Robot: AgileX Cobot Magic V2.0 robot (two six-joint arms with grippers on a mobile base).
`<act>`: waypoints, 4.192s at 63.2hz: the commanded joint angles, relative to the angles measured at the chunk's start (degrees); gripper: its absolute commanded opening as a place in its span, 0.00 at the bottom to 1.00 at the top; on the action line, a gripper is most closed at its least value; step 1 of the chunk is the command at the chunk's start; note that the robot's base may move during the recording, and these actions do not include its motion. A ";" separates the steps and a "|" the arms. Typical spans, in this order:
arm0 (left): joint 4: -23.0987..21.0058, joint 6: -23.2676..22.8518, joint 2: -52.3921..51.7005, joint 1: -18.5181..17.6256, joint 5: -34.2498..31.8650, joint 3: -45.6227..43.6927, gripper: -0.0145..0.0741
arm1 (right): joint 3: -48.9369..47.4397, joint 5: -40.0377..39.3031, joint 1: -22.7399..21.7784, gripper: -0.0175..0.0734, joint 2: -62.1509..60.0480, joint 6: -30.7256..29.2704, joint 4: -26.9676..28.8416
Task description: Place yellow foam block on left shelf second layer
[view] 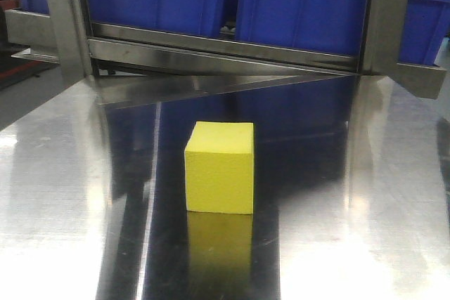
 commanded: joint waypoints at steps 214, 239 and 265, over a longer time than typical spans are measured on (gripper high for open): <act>0.00 -0.19 -0.96 -0.04 -4.61 1.54 0.30 | -81.02 48.74 49.02 0.85 98.02 57.47 -18.90; -0.32 -0.19 -0.96 -0.04 -4.61 1.54 0.30 | -81.02 47.63 49.02 0.85 101.23 57.47 -18.76; -0.32 -0.19 -0.96 -0.04 -4.61 1.54 0.30 | -81.02 46.09 48.96 0.78 103.43 57.47 -15.53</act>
